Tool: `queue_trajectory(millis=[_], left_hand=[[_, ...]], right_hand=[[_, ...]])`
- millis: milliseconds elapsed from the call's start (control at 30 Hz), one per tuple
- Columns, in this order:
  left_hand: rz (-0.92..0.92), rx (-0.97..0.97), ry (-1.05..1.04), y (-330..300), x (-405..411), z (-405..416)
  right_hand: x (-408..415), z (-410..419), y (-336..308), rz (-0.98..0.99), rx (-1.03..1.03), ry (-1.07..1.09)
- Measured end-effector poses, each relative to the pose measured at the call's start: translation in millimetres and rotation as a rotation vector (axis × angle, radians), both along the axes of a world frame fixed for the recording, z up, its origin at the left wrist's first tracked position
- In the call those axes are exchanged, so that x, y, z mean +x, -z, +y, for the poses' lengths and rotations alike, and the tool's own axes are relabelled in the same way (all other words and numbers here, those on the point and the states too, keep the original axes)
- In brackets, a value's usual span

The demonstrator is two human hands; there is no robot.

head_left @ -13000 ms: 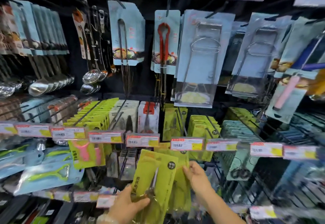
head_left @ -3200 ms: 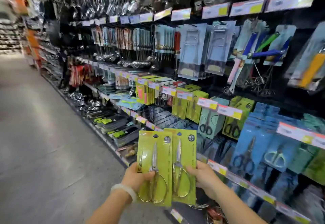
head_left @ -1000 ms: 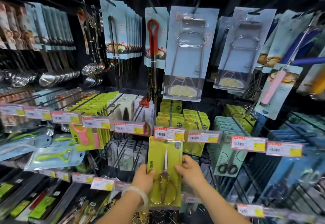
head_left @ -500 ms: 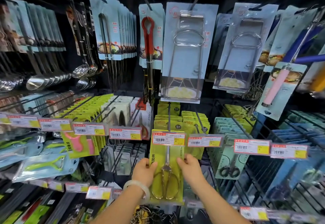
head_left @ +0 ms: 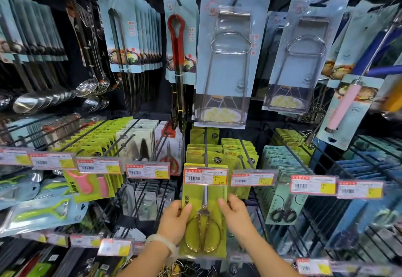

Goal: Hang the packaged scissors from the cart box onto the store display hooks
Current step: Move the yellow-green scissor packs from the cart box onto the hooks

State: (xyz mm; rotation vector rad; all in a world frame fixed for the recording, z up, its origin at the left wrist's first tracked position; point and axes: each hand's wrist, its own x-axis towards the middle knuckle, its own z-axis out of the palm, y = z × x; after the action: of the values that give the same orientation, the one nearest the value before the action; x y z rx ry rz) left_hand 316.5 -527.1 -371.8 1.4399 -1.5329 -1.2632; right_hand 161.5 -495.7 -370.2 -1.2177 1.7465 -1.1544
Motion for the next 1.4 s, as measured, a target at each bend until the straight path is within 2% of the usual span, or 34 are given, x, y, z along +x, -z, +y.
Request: queue_trajectory(millis=[267,467,600,700,833,900,1200,1400], left_hand=[[0.062,-0.026,-0.07,11,-8,4],[0.07,0.068,-0.09,12,-15,4],[0.069,0.031,-0.134,12,-15,3],[0.059,0.026,-0.123,8,-19,0],[0.021,0.032,-0.16,8,-20,-12],[-0.054,0.066,-0.162,11,-19,-19],[-0.261,0.133,-0.062,8,-23,-42],[-0.183,0.147,-0.113,19,-24,-57]], right_hand=[[1,1,7,0.02,-0.036,0.026],[-2,-6,6,0.051,-0.031,0.007],[3,-4,0,0.093,-0.086,0.043],[3,-8,1,0.05,-0.075,0.059],[-1,-17,4,0.059,-0.017,0.062],[-3,-23,6,0.103,0.034,0.07],[-8,-36,7,0.196,0.22,0.054],[-11,-32,1,0.162,0.236,0.086]])
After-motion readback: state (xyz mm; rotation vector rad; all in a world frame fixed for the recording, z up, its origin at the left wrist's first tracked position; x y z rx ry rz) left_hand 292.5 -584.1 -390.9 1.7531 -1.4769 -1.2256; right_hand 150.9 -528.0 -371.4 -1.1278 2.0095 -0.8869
